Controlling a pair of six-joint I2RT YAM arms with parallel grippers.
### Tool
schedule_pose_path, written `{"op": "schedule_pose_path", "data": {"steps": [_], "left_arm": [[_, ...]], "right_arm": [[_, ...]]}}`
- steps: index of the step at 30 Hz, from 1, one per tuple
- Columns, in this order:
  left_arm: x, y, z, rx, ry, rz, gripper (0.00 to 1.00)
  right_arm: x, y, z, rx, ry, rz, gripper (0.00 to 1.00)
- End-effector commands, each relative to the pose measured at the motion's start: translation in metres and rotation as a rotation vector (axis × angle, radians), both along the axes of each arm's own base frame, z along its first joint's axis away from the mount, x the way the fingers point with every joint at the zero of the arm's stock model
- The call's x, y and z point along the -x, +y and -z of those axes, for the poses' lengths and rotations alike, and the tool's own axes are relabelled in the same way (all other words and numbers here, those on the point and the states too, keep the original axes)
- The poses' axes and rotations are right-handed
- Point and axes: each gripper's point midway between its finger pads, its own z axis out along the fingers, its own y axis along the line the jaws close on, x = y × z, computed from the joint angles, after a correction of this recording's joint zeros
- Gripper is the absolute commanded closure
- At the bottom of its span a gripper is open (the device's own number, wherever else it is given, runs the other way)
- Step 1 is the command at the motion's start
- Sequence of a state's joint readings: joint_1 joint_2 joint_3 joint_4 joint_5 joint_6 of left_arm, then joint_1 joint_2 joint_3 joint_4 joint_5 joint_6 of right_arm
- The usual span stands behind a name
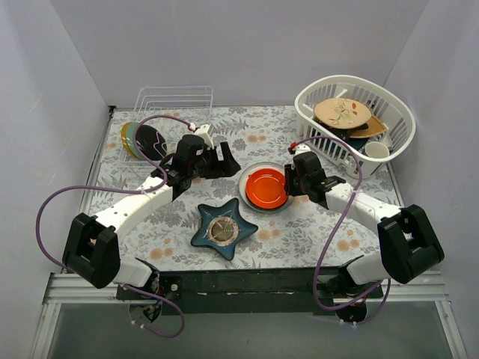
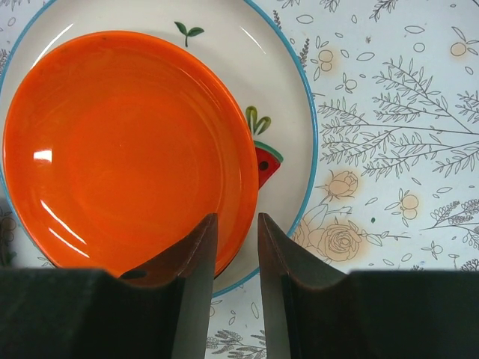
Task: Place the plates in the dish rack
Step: Pick up the plate at the center of the board.
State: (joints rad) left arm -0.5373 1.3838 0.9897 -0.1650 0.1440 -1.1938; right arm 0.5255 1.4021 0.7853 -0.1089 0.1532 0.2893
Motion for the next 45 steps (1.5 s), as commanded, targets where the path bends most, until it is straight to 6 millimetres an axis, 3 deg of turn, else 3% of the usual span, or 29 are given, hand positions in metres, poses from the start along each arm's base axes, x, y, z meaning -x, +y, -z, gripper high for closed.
{"op": "schedule_pose_path", "data": {"steps": [1,10,12,19,24,26,40,45], "left_arm": [[0.004,0.003,-0.012,0.009,-0.031,-0.007,0.23],[0.002,0.003,-0.014,0.01,-0.037,-0.008,0.23],[0.003,0.002,-0.013,0.009,-0.034,-0.006,0.23],[0.003,0.003,-0.012,0.007,-0.031,-0.007,0.23],[0.004,0.003,-0.008,0.005,-0.023,-0.009,0.23],[0.005,0.004,-0.006,0.004,-0.018,-0.012,0.23],[0.01,-0.006,0.005,0.064,0.015,0.015,0.23],[0.011,-0.014,0.014,0.081,0.032,0.04,0.35]], "right_arm": [[-0.001,0.0,0.007,-0.009,-0.006,0.0,0.65],[0.0,-0.003,0.012,-0.004,0.001,0.001,0.67],[0.001,-0.003,0.014,-0.001,0.005,-0.001,0.72],[0.002,-0.002,0.017,-0.009,0.013,-0.007,0.78],[0.001,-0.002,0.016,-0.013,0.009,-0.003,0.98],[0.002,-0.002,0.013,-0.017,0.006,-0.005,0.99],[-0.011,0.001,-0.065,-0.077,-0.133,-0.005,0.99],[-0.009,-0.003,-0.071,-0.069,-0.148,0.007,0.99]]}}
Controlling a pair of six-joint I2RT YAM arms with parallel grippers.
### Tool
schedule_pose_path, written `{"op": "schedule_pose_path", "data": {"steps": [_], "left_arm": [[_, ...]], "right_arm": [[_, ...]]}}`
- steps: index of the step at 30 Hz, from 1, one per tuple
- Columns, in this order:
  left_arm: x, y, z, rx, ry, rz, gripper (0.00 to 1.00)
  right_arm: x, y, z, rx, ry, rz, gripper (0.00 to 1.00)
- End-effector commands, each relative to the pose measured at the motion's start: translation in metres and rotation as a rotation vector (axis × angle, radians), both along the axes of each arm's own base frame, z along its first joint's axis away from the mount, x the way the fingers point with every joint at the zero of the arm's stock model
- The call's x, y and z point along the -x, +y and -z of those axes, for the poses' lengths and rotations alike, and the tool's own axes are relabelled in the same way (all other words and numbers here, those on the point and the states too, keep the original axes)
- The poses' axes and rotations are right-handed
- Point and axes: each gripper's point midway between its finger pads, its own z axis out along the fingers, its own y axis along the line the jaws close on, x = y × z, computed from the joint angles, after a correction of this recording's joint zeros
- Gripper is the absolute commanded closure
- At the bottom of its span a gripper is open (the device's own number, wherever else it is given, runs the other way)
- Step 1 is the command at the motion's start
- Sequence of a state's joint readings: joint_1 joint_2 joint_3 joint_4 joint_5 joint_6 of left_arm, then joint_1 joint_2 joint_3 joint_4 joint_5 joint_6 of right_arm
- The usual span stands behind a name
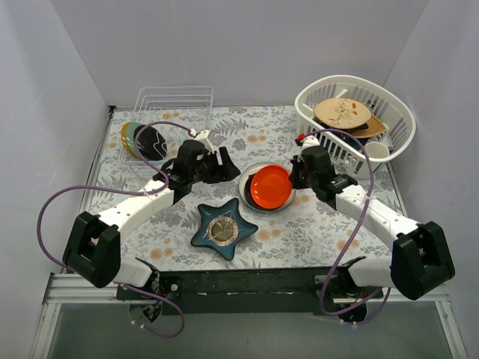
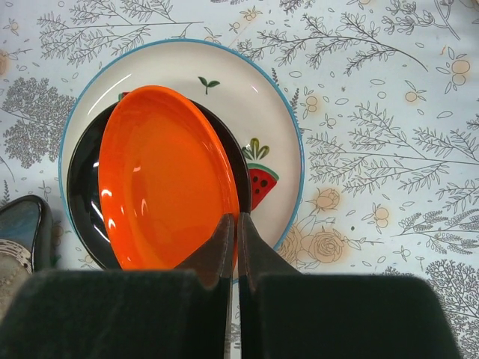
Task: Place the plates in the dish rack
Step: Pick up the plate at the center of the board.
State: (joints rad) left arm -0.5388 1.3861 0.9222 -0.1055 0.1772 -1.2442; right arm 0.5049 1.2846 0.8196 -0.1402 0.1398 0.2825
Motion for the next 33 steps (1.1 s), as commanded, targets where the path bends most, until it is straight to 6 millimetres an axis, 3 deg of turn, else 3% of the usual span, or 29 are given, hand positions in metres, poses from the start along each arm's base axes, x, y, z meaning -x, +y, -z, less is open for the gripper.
{"op": "schedule_pose_path", "data": {"steps": [1,7,8,18,26,33], "left_arm": [[0.004,-0.014,-0.001,0.041,-0.013,0.045,0.36],[0.011,-0.033,0.013,0.036,0.008,0.095,0.34],[0.008,-0.038,0.008,0.057,-0.019,0.1,0.34],[-0.003,-0.071,0.018,0.092,-0.05,0.157,0.34],[-0.006,-0.076,0.025,0.096,-0.043,0.157,0.34],[-0.003,-0.076,0.016,0.123,-0.052,0.155,0.34]], "right_arm": [[-0.002,-0.002,-0.022,-0.006,-0.046,0.004,0.99],[0.002,-0.004,-0.025,-0.015,-0.056,0.005,0.99],[0.002,-0.003,-0.027,-0.022,-0.06,-0.004,0.99],[0.006,-0.001,-0.068,-0.069,-0.126,-0.023,0.99],[0.007,-0.001,-0.096,-0.096,-0.175,-0.023,0.99],[0.006,-0.001,-0.114,-0.132,-0.202,-0.012,0.99]]}}
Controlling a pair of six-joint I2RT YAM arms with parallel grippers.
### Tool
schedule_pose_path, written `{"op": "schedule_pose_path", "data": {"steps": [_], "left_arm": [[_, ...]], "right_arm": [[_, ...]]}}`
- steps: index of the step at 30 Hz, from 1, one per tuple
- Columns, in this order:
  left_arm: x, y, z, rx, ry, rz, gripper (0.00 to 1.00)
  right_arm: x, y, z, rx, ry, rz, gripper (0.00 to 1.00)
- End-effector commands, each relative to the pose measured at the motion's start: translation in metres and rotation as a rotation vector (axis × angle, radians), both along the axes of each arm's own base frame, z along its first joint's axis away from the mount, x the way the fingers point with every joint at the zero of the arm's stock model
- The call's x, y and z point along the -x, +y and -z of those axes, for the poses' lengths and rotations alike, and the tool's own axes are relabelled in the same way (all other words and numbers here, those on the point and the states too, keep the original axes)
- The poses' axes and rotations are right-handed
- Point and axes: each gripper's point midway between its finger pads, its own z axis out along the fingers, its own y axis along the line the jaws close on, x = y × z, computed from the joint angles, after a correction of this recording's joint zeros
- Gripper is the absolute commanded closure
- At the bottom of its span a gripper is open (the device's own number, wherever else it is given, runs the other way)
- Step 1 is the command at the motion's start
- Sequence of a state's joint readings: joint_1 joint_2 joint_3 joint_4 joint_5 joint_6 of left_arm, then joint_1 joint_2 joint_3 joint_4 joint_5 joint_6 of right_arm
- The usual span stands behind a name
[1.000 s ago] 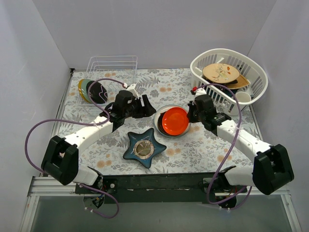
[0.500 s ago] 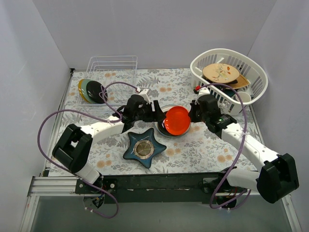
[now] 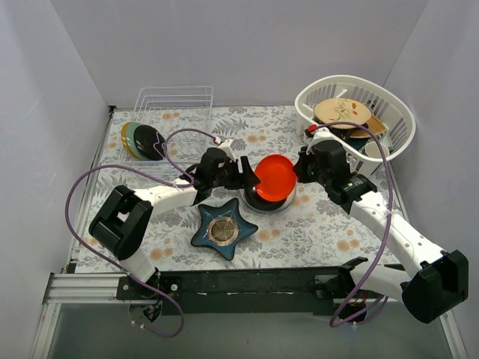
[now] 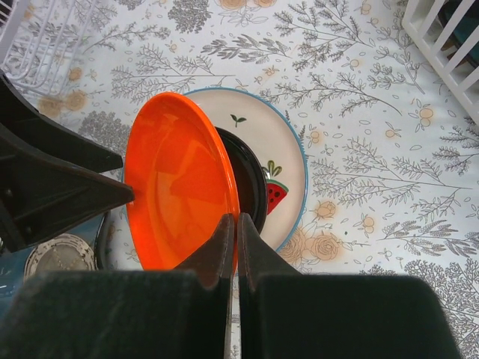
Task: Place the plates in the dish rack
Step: Pick up the plate at the center of the board.
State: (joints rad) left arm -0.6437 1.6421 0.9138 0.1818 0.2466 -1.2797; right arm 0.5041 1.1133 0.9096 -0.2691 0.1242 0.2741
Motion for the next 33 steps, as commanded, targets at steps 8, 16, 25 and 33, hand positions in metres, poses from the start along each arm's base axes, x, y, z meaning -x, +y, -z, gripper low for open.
{"op": "schedule_pose_path", "data": {"steps": [8,16,25,33], "left_arm": [[0.003,-0.011,-0.061,0.161,-0.09,0.017,0.35],[0.022,-0.019,-0.078,0.297,-0.071,0.077,0.34],[0.032,-0.022,-0.07,0.353,-0.034,0.107,0.42],[0.032,-0.026,-0.082,0.415,-0.046,0.117,0.57]], "right_arm": [[-0.004,0.009,-0.057,-0.138,-0.104,-0.014,0.99],[-0.001,0.009,-0.07,-0.184,-0.121,-0.022,0.99],[0.003,0.011,-0.08,-0.228,-0.124,-0.041,0.99],[0.009,0.02,-0.076,-0.273,-0.092,-0.078,0.99]]}}
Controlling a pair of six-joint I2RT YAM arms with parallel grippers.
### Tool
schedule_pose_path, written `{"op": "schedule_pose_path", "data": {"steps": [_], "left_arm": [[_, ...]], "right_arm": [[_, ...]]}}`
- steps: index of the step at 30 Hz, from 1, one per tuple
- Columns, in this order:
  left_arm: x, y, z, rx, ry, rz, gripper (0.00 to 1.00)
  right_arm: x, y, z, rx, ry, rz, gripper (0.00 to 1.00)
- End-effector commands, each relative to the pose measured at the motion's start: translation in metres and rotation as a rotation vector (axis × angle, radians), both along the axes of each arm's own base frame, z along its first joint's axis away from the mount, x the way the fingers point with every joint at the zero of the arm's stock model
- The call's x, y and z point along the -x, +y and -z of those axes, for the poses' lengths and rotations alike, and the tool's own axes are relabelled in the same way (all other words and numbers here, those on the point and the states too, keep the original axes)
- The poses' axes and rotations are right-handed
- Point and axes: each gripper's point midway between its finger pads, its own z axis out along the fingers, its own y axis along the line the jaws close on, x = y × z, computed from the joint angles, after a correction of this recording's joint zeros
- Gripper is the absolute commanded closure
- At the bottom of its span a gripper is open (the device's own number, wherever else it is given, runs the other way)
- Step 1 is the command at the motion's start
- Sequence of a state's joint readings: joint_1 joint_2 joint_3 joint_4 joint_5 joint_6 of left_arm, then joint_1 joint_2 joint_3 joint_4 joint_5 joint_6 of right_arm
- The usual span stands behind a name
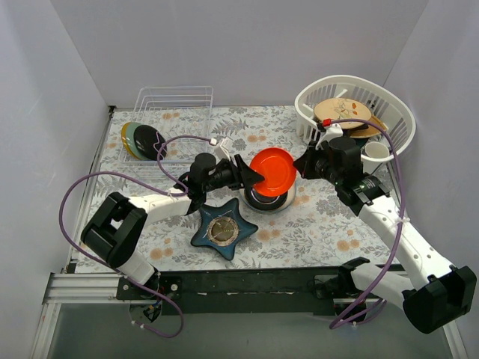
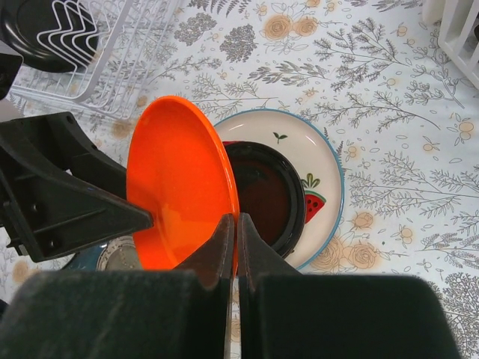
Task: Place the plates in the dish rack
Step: Pick up the plate at the center of the board, then insert the plate into the dish rack.
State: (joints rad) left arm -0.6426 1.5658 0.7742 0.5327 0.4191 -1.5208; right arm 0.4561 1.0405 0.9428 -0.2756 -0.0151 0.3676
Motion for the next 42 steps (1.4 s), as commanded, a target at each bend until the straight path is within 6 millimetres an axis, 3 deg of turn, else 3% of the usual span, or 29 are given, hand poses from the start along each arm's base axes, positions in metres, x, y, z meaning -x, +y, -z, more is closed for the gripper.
{"op": "schedule_pose_path", "data": {"steps": [1,10,15,18,19,22,25,29,34,38,42], "left_arm": [[0.004,-0.006,-0.025,0.079,-0.05,0.029,0.58],[0.004,-0.008,-0.029,0.099,-0.048,0.034,1.0],[0.005,-0.005,-0.035,0.095,-0.061,0.026,1.0],[0.007,-0.004,-0.044,0.102,-0.073,0.033,1.0],[0.008,-0.004,-0.046,0.1,-0.071,0.036,1.0],[0.009,-0.006,-0.052,0.083,-0.081,0.059,1.0],[0.01,-0.003,-0.055,0.054,-0.091,0.059,1.0],[0.007,0.011,-0.074,0.04,-0.136,0.069,1.0],[0.01,0.04,-0.116,0.102,-0.177,0.089,1.0],[0.018,0.055,-0.126,0.149,-0.173,0.139,1.0],[0.031,0.054,-0.124,0.188,-0.152,0.206,1.0]], "right_arm": [[0.0,0.012,-0.036,-0.104,-0.071,-0.042,0.99],[0.004,0.013,-0.026,-0.106,-0.049,-0.05,0.99],[0.003,0.012,-0.021,-0.095,-0.04,-0.052,0.99],[0.004,0.015,-0.019,-0.094,-0.042,-0.069,0.85],[0.004,0.016,-0.02,-0.097,-0.045,-0.081,0.75],[0.007,0.02,-0.023,-0.093,-0.059,-0.122,0.56],[0.012,0.027,-0.026,-0.082,-0.081,-0.196,0.48],[0.018,0.03,-0.029,-0.064,-0.103,-0.252,0.44],[0.025,0.033,-0.034,-0.069,-0.133,-0.302,0.43],[0.028,0.038,-0.034,-0.092,-0.14,-0.327,0.43],[0.032,0.045,-0.04,-0.131,-0.157,-0.366,0.42]]}}
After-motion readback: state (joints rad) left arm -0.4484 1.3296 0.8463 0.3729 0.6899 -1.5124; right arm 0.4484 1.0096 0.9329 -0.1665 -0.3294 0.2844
